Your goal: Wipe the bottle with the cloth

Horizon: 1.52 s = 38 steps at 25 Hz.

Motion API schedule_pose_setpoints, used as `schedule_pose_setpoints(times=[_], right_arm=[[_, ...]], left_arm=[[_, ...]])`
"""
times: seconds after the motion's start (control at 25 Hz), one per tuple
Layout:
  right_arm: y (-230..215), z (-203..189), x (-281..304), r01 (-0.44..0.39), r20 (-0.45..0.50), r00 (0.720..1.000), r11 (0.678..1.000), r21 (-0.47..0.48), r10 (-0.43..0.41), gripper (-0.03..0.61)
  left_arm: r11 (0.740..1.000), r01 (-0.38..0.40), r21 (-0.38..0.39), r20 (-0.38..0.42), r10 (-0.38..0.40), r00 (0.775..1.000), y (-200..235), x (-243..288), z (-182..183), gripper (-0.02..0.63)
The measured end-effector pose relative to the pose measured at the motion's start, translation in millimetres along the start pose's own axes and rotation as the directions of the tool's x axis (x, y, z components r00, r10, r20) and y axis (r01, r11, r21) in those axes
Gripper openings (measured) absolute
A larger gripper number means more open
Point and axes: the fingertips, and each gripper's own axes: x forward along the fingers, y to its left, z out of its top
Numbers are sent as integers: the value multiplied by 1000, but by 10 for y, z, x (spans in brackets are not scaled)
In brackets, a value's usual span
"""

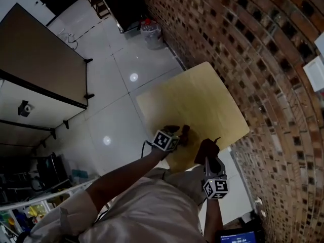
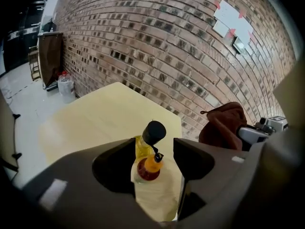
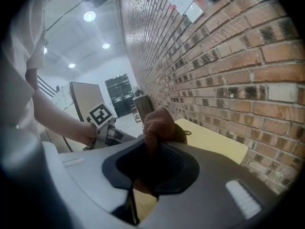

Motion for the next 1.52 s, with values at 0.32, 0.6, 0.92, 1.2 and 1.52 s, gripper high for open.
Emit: schedule_pose_setpoints(times=[0.32,0.6,0.92,1.2,1.52], right_arm=[[-121,-72,310,-89,-39,995,996,-16,88,67],[-337,-156,791,-150,-79,985,988,18,151,67],[-425,-189,1121,-182,-81,980,983,28,184,67],[-251,-310,1302,-280,-61,957,959,55,283,67],[-170,-664,1634,-256,-84,960,959,118,266,66]], left_arm=[[997,-79,2,94,78,992,31,215,193,252],[985,-150,90,66,145,987,-85,382,275,232],[966,-214,144,-25,219,975,-38,356,177,188],[947,-96,305,-77,125,989,-117,366,144,184],[913,22,407,-90,16,996,-203,466,177,184]])
